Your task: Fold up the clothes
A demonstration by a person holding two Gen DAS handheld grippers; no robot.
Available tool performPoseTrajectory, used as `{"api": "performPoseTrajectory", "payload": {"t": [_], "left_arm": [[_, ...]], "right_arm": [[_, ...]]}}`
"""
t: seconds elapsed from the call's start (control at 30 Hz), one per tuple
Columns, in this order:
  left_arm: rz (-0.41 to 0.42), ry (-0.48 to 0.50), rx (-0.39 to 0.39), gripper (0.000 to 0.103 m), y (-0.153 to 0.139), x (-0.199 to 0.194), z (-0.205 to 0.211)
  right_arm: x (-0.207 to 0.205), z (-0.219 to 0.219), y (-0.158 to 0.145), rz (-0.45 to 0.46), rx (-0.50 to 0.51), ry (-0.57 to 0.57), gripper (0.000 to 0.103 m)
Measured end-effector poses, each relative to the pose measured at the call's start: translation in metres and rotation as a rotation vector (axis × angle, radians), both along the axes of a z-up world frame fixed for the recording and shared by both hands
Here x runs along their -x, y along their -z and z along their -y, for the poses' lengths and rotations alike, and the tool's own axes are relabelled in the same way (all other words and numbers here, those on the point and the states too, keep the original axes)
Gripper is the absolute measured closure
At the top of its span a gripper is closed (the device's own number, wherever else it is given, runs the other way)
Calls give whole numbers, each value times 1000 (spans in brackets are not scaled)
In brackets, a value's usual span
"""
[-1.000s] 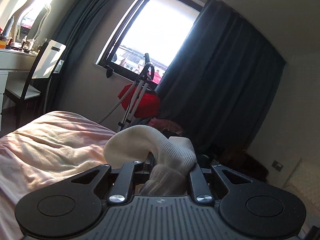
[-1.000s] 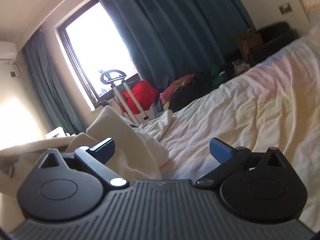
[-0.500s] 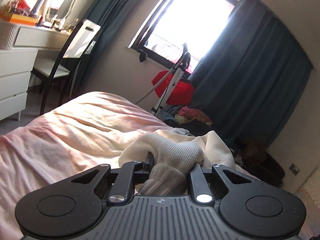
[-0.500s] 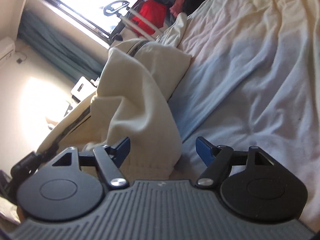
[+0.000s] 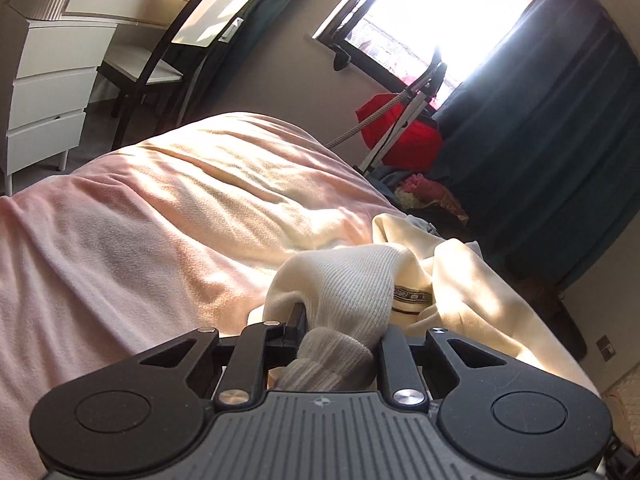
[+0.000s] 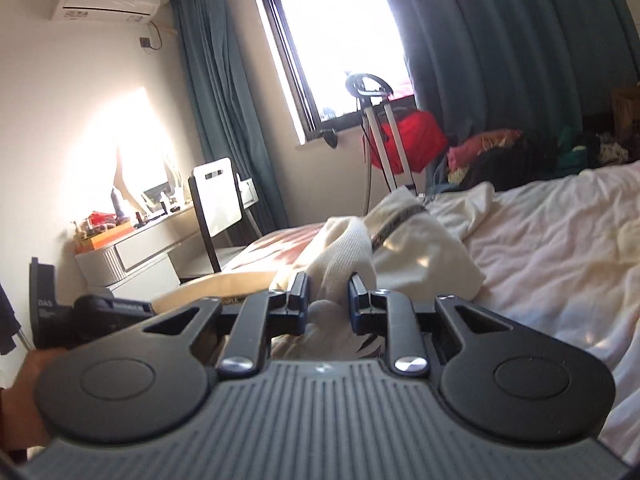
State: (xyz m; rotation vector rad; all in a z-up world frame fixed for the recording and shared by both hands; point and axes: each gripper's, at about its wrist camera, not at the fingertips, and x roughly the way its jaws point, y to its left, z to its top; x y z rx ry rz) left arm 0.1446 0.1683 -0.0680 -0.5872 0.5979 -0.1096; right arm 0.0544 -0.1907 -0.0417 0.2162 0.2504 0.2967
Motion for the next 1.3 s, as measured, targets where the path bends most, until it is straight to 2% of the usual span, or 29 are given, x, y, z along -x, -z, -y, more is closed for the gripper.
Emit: {"api": "performPoseTrajectory", "payload": {"t": [0.07,0.13,0.23,0.37,0.47,0.53,0.67,0.7,0.73,0.8,0.87,0.97,1.03,1.1,1.17,1.3], "left_arm": [[2,69,-11,84,0,-1,11],[2,124,-45,84,-1,0,25],[-17,173,-135,83,3,2,44],[-52,211,-203,82,12,0,52],[-74,245,-279,77,10,3,58],[-79,268,-334,73,4,11,59],[-91,335,-473,46,-9,34,62],[-89,360,-510,45,-12,43,63],[-69,377,-560,44,-14,55,65],[4,408,-708,34,-15,78,76],[54,465,-848,28,-10,94,94],[79,544,-1038,27,6,105,123],[103,549,-1195,27,22,110,139],[107,549,-1300,27,35,109,148],[145,539,-1416,26,46,109,151],[326,518,-1673,24,68,116,152]], "right_arm": [[10,2,-19,48,60,17,80],[18,9,-25,43,98,27,80],[10,29,-11,-98,79,-13,80],[-11,41,31,-305,104,19,79],[-20,47,39,-355,42,17,79],[-20,46,39,-351,34,26,79],[-14,51,44,-370,-7,39,79],[-13,53,45,-375,-22,41,79],[-12,54,44,-377,-34,41,79],[-12,57,44,-380,-59,42,79],[-11,57,42,-374,-67,41,79],[-12,60,40,-371,-88,41,79],[-12,64,41,-377,-110,43,79],[-12,67,42,-383,-133,45,79],[-12,68,42,-383,-136,46,79],[-14,65,41,-384,-124,47,79]]}}
